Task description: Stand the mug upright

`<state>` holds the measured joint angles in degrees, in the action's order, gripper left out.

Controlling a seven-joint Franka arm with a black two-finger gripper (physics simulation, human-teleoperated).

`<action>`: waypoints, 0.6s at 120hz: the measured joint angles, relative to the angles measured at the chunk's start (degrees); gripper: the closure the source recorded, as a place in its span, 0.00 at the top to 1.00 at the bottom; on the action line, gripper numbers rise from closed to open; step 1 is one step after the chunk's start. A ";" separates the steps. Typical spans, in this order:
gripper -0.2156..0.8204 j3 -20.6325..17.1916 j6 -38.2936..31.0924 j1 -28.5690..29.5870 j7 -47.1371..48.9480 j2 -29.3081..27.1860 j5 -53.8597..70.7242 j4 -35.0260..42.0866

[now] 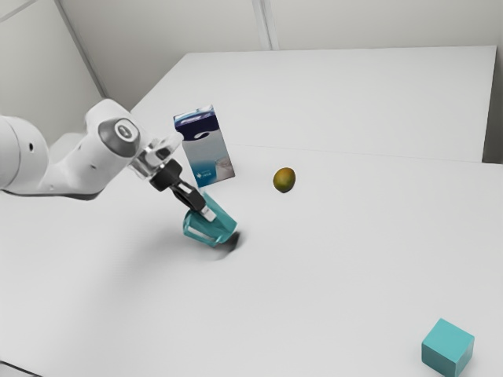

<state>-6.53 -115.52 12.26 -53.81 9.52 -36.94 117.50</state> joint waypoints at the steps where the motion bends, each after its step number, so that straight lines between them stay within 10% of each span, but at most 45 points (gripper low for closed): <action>1: 0.05 -0.21 -0.26 -0.06 0.29 -0.20 0.75 0.17; 72: 0.05 -9.66 -8.22 -1.11 25.88 -8.78 32.32 9.80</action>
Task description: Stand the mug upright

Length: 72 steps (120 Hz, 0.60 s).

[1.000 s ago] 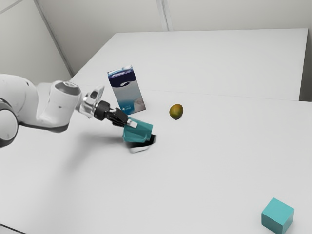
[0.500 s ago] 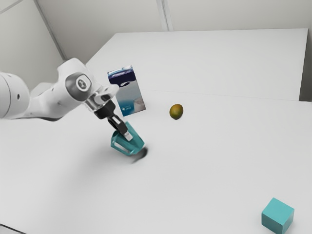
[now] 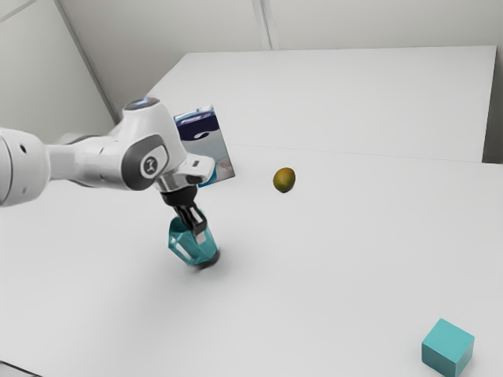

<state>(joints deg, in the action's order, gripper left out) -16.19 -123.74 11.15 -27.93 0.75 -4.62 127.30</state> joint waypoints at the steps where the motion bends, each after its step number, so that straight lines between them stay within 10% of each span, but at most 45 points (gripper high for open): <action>1: 0.05 -0.04 -0.15 -0.05 0.30 -0.02 0.17 0.10; 72: 0.09 -2.26 -4.78 1.55 14.16 1.82 6.31 1.04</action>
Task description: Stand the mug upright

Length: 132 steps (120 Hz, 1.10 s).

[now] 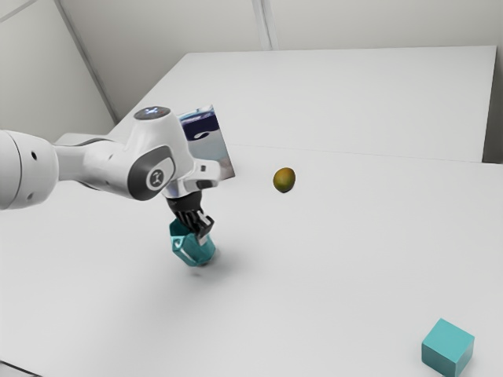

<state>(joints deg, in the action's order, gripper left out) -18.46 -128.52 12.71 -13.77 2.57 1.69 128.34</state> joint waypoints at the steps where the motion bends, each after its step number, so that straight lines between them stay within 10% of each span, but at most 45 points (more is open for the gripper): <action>1: 0.09 0.00 -0.01 0.07 0.11 0.01 -0.01 0.00; 80: 0.45 -1.42 4.89 -0.19 5.03 -6.45 -0.03 -3.25; 116: 0.69 -0.72 16.05 -0.35 6.62 -4.44 -0.09 -20.92; 132: 0.74 6.89 24.41 -7.07 7.99 -2.42 -0.11 -32.48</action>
<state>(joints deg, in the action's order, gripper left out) -11.56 -104.12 5.64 -5.78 0.15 1.58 95.86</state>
